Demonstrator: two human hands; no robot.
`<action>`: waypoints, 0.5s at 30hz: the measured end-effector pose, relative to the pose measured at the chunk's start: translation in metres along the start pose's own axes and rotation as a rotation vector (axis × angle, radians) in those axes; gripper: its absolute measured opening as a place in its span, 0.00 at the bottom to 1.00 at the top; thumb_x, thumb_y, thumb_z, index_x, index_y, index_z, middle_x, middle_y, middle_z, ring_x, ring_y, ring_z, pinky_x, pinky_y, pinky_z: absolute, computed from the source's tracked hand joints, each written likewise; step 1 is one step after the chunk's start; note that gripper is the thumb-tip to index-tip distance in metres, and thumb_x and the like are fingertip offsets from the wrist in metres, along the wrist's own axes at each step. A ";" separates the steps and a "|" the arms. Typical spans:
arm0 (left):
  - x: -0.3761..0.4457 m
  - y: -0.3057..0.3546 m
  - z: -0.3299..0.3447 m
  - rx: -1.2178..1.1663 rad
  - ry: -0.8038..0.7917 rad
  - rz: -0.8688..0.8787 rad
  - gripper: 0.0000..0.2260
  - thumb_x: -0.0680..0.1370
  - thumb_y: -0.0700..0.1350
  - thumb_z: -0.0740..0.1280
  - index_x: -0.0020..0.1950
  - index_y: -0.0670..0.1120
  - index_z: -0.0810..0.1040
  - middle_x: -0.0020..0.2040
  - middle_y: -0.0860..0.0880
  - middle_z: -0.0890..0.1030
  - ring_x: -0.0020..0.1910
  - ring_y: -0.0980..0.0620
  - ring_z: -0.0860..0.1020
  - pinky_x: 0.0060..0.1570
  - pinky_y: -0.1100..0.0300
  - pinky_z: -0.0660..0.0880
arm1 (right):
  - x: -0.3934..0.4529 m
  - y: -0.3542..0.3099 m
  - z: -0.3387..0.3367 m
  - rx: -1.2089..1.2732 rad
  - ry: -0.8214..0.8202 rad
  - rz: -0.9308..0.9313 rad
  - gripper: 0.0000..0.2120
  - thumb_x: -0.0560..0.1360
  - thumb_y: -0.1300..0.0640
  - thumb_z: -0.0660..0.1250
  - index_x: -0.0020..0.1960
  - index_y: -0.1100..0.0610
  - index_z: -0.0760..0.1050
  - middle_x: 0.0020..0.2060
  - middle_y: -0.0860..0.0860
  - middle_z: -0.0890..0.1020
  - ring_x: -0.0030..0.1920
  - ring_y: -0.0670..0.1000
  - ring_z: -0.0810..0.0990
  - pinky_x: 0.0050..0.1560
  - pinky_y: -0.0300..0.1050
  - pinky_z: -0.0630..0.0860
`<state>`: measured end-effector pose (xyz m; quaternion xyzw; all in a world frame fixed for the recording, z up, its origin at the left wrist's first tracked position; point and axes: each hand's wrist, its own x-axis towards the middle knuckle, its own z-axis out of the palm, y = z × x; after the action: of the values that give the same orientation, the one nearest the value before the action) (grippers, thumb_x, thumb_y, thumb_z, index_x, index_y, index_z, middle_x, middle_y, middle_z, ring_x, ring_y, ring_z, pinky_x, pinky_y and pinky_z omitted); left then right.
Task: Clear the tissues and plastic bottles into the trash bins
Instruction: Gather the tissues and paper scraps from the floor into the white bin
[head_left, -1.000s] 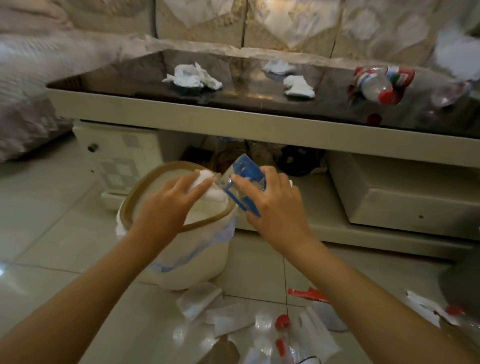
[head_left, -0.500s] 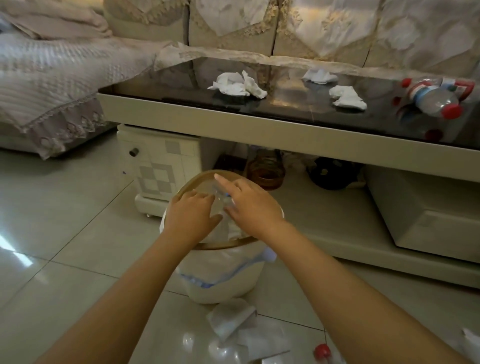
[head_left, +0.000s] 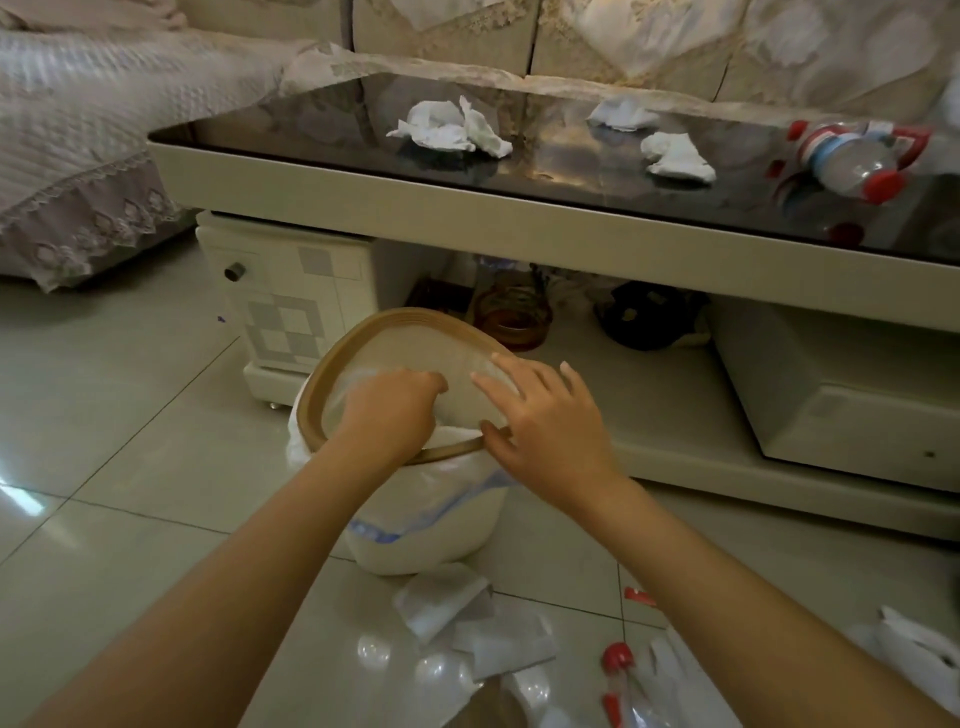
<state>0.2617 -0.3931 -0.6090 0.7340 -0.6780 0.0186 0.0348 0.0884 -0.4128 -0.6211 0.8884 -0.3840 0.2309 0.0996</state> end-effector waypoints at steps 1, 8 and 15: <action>-0.002 0.005 -0.001 0.014 -0.002 0.016 0.21 0.79 0.44 0.61 0.71 0.55 0.66 0.59 0.50 0.78 0.56 0.49 0.77 0.56 0.52 0.73 | -0.007 0.004 -0.004 -0.002 0.005 0.008 0.23 0.71 0.52 0.69 0.66 0.52 0.74 0.64 0.55 0.76 0.62 0.57 0.75 0.60 0.65 0.71; -0.040 0.068 0.015 -0.162 0.386 0.374 0.20 0.76 0.51 0.67 0.66 0.47 0.74 0.58 0.46 0.81 0.51 0.46 0.81 0.45 0.53 0.77 | -0.089 0.044 -0.027 -0.060 -0.069 0.097 0.25 0.73 0.51 0.68 0.69 0.52 0.70 0.68 0.56 0.72 0.66 0.58 0.72 0.64 0.63 0.69; -0.077 0.137 0.076 -0.141 0.134 0.595 0.26 0.73 0.54 0.70 0.69 0.47 0.72 0.64 0.47 0.77 0.59 0.46 0.78 0.50 0.51 0.77 | -0.198 0.076 -0.025 -0.104 -0.288 0.231 0.28 0.71 0.49 0.70 0.69 0.52 0.70 0.69 0.56 0.71 0.65 0.59 0.72 0.60 0.63 0.71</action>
<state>0.1173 -0.3335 -0.6870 0.4964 -0.8588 0.0292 0.1232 -0.0939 -0.3304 -0.6956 0.8560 -0.5050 0.0913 0.0625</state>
